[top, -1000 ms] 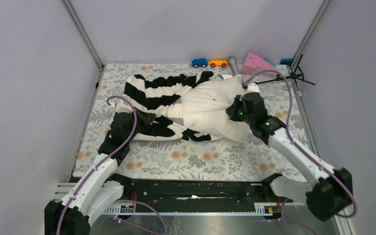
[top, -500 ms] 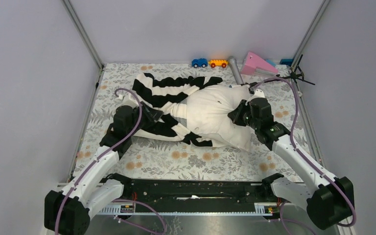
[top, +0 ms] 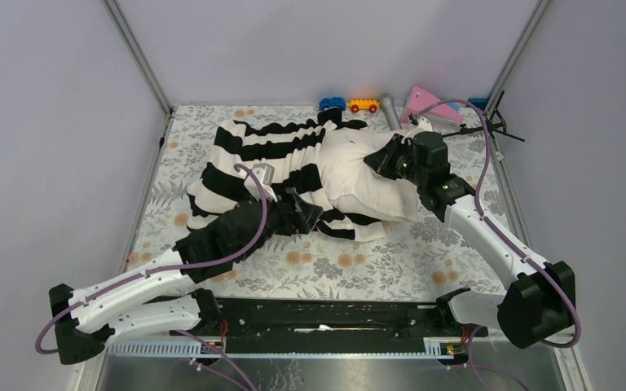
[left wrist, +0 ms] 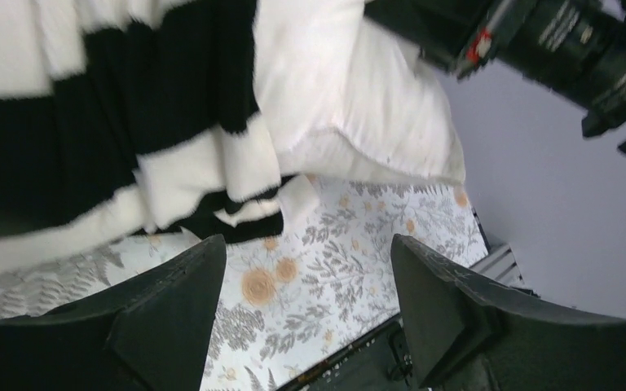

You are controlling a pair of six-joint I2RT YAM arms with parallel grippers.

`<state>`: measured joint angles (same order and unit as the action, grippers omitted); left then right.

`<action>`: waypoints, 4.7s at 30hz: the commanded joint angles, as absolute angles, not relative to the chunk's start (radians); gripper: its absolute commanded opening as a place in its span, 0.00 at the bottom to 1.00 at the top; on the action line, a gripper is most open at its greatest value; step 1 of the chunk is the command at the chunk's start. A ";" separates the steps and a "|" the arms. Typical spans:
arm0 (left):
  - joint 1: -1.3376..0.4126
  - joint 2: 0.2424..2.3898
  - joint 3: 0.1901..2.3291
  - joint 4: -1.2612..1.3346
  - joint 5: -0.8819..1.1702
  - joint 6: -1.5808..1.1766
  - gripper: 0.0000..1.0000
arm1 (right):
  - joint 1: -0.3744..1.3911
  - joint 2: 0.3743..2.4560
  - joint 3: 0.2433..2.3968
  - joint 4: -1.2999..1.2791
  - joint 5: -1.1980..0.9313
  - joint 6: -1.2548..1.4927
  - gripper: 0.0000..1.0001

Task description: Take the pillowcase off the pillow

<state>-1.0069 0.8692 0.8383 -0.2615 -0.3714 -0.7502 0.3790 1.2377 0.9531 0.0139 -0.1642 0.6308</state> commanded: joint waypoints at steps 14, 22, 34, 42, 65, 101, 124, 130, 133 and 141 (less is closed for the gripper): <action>-1.099 1.198 0.793 -0.154 -0.510 -0.917 0.99 | 0.398 1.223 1.057 0.072 -0.217 0.638 0.00; -0.932 1.227 0.735 0.057 -0.384 -0.854 0.99 | 0.398 1.209 1.031 0.033 -0.193 0.611 0.00; -0.552 0.986 0.487 -0.116 -0.558 -0.957 0.55 | 0.394 1.086 1.023 -0.135 0.189 0.516 0.00; -0.398 0.795 0.427 -0.212 -0.551 -0.969 0.05 | 0.361 0.955 0.938 -0.110 0.350 0.542 0.00; -0.963 0.805 0.545 0.070 -0.354 -0.608 0.99 | 0.362 1.082 0.928 -0.028 -0.090 0.545 0.04; -0.545 1.087 0.715 -0.028 -0.408 -0.543 0.00 | 0.359 1.027 0.910 -0.124 0.126 0.490 0.00; -0.545 0.857 0.650 0.014 -0.074 -0.534 0.14 | 0.359 1.180 0.986 -0.154 -0.134 0.570 1.00; -0.545 0.785 0.568 0.080 -0.118 -0.543 0.00 | 0.340 1.198 1.024 -0.210 -0.309 0.585 0.99; -0.545 0.749 0.512 0.133 -0.133 -0.564 0.00 | 0.336 1.151 0.966 -0.135 -0.340 0.561 0.99; -0.545 0.738 0.418 0.248 -0.114 -0.590 0.00 | 0.336 1.064 0.925 -0.069 -0.398 0.475 1.00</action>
<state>-0.5522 0.7410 0.4316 0.0853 -0.0906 -0.5735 0.3428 1.1007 0.8993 -0.1211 -0.3397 0.5457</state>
